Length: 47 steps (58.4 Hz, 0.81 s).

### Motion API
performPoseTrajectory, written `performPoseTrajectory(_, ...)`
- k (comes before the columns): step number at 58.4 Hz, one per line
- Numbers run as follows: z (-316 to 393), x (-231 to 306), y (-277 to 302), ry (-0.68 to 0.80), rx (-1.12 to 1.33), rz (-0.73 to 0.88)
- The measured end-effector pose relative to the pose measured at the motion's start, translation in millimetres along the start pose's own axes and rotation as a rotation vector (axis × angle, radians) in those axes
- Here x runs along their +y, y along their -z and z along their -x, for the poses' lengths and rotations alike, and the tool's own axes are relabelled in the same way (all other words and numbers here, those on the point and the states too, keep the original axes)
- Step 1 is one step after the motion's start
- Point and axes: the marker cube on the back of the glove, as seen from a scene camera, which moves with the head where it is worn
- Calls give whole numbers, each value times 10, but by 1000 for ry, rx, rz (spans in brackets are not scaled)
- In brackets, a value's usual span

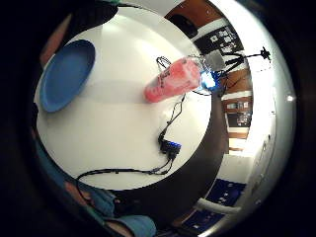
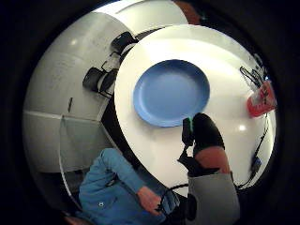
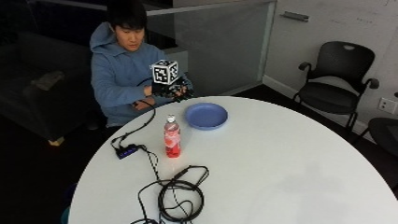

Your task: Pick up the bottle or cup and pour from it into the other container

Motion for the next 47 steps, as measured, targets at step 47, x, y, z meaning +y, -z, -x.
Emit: performPoseTrajectory(47, -515, 162, 277, -87, 38, -50)
